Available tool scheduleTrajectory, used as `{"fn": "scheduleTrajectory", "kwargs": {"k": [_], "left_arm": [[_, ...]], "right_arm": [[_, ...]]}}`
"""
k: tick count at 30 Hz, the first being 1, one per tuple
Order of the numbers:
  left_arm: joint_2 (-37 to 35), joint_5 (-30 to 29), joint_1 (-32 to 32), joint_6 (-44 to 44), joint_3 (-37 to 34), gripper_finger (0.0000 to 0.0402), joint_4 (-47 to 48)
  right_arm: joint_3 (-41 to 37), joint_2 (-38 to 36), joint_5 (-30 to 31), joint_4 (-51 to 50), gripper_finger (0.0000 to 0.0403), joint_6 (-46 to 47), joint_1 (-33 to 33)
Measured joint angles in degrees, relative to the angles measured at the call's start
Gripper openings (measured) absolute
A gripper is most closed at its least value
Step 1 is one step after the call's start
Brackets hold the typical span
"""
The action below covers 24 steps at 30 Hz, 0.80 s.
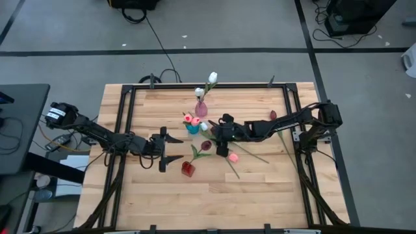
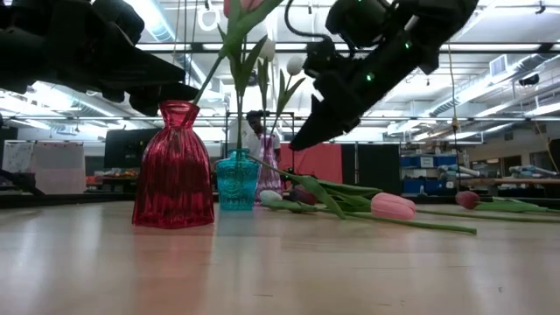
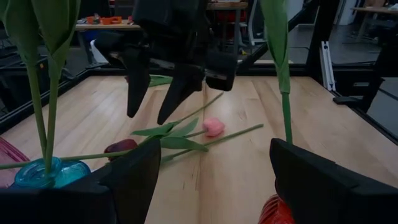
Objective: Sort flowers into vase by color
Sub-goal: Put the pink flower into the blue vase
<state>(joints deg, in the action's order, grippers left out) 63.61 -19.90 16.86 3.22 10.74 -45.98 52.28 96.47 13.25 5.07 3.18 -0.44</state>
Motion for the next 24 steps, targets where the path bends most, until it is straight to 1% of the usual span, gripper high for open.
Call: {"fn": "scheduleTrajectory", "kwargs": {"k": [4,7,11,18,21,24], "left_arm": [[0.00,-0.02,0.00,0.00,0.00,0.0307,-0.02],[0.00,-0.04,0.00,0.00,0.00,0.0307,-0.14],[0.00,-0.04,0.00,0.01,0.00,0.0307,-0.64],[0.07,-0.20,0.00,0.00,0.00,0.0307,-0.61],[0.07,-0.30,0.00,0.00,0.00,0.0307,-0.54],[0.07,-0.42,0.00,0.00,0.00,0.0307,-0.45]], "right_arm": [[-1.21,0.02,-0.13,1.82,0.0191,1.27,-0.93],[-1.22,1.37,-2.60,2.33,0.0191,1.77,-1.36],[-0.97,5.00,-5.03,2.15,0.0191,1.75,-1.37],[-0.95,6.43,-3.64,0.76,0.0190,1.81,-1.08],[-0.93,6.43,-2.78,0.35,0.0171,2.80,-1.08],[-0.92,6.43,-2.42,-1.41,0.0132,4.17,-1.18]]}}
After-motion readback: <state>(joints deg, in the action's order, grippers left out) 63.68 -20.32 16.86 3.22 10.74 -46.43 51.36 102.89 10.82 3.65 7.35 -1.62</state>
